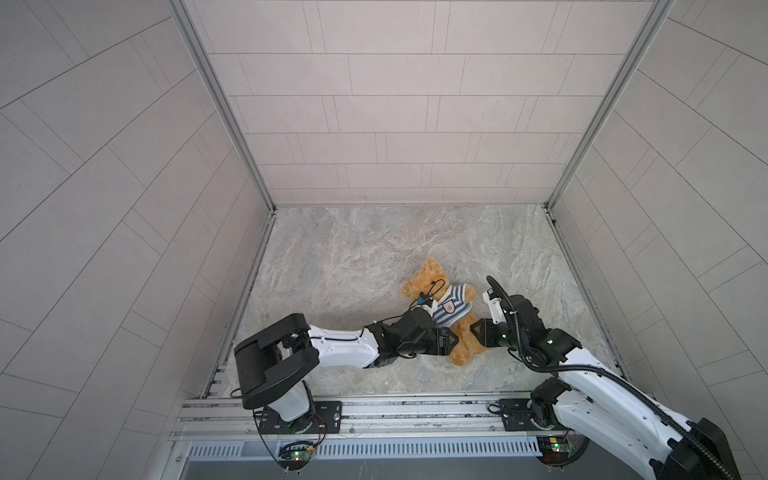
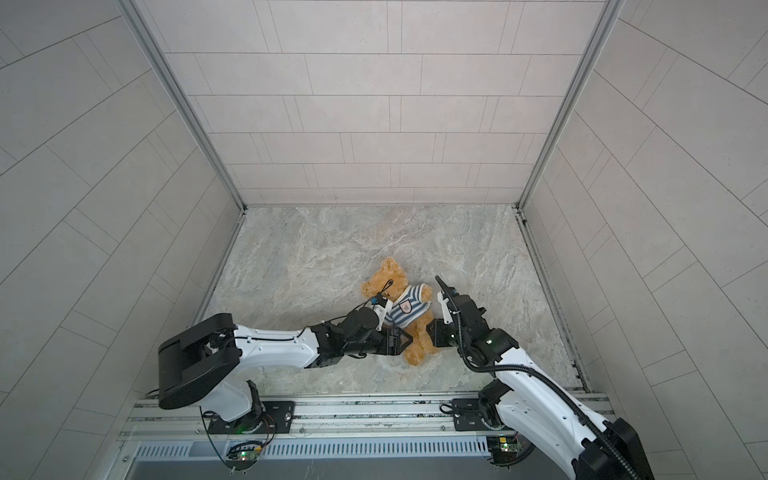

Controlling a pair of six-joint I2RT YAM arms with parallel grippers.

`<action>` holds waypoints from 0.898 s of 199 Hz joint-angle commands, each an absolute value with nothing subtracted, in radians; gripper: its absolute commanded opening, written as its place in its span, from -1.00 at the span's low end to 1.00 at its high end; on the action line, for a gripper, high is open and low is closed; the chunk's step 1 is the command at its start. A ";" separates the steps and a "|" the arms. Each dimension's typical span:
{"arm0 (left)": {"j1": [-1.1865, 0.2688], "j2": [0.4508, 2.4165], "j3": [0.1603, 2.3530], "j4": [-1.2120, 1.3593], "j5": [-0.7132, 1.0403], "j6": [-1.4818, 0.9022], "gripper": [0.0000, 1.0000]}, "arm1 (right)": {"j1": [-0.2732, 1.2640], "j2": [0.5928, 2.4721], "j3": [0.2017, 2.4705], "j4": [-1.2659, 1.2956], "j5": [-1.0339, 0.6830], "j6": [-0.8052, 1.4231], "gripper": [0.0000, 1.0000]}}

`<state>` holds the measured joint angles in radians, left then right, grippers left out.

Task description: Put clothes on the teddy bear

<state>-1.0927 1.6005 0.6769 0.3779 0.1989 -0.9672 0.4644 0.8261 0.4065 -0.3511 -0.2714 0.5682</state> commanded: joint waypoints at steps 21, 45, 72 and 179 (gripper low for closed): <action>-1.092 1.628 0.674 0.392 0.156 -0.992 0.43 | 0.492 0.943 0.404 -0.211 -0.242 0.594 -0.55; -1.074 1.592 0.638 0.348 0.099 -1.000 0.42 | 0.532 1.035 0.435 -0.146 -0.245 0.630 -0.58; -1.040 1.539 0.583 0.329 0.058 -1.006 0.36 | 0.600 1.133 0.482 -0.075 -0.232 0.671 -0.60; -0.953 1.325 0.441 0.224 -0.126 -1.004 -0.02 | 0.767 1.423 0.649 0.045 -0.207 0.732 -0.60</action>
<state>-0.9600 1.3727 0.4614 0.2687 -0.0544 -1.0126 0.7483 1.4090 0.6319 0.0029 -0.2222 0.6945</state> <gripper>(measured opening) 0.499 0.199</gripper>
